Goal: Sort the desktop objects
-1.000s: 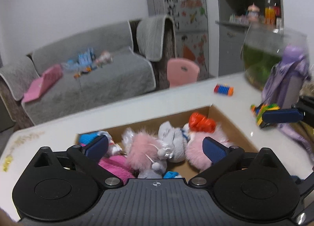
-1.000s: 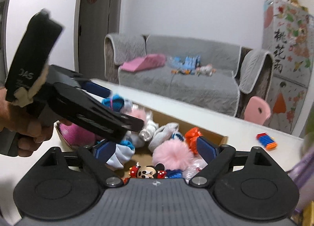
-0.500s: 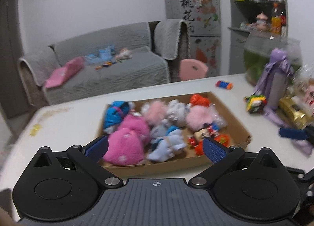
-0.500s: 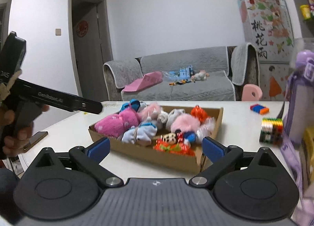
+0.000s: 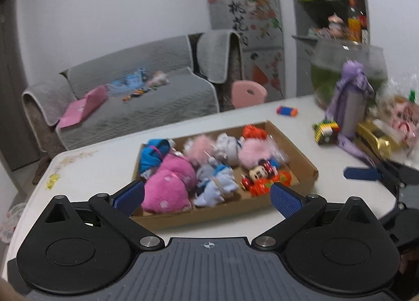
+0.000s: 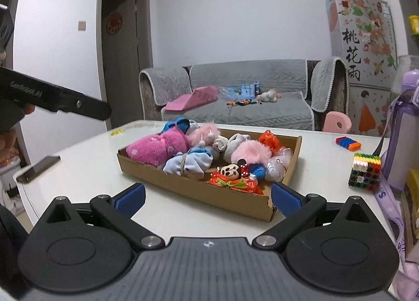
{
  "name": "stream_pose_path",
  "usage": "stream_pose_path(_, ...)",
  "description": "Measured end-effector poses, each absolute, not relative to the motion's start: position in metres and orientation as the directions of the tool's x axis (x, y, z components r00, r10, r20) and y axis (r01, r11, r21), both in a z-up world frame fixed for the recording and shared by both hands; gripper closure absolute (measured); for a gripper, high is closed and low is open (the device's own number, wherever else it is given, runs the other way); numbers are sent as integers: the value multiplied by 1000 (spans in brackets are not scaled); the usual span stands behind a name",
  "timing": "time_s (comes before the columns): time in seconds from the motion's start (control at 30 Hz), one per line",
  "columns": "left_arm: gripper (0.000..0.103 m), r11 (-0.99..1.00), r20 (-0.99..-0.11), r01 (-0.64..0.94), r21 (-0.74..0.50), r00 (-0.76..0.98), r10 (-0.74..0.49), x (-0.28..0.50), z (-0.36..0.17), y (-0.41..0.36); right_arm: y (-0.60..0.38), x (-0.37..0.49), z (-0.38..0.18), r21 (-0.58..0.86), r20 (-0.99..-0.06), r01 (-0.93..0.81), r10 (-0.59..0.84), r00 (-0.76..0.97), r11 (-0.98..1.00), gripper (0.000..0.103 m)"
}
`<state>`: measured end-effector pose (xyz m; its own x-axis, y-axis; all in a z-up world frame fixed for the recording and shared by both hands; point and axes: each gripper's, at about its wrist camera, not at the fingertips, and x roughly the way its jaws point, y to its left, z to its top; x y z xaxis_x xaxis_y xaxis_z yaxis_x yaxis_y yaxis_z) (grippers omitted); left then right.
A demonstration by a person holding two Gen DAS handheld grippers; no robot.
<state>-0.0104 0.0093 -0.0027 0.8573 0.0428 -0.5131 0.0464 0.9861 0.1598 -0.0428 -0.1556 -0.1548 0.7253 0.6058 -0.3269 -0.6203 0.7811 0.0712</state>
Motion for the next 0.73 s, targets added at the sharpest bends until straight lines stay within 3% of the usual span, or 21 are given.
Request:
stream_pose_path(0.2, 0, 983, -472, 49, 174, 881, 39, -10, 6, 2, -156, -43, -156, 83, -323, -623, 613, 721, 778, 1)
stream_pose_path(0.43, 1, 998, -494, 17, -58, 868, -44, 4, 19, 19, -157, -44, -155, 94, -317, -623, 617, 720, 776, 1)
stream_pose_path(0.53, 1, 1000, -529, -4, -19, 849, -7, 10, 16, 16, -157, -44, -155, 97, -316, -622, 617, 721, 777, 1)
stream_pose_path(0.63, 1, 989, -482, -65, 132, 868, 121, 7, 13, 6, -155, -44, -155, 97, -317, -624, 618, 719, 775, 1)
stream_pose_path(0.73, 1, 999, -540, -30, 44, 840, 49, 13, 12, 13, -154, -44, -155, 93, -319, -627, 620, 717, 773, 1)
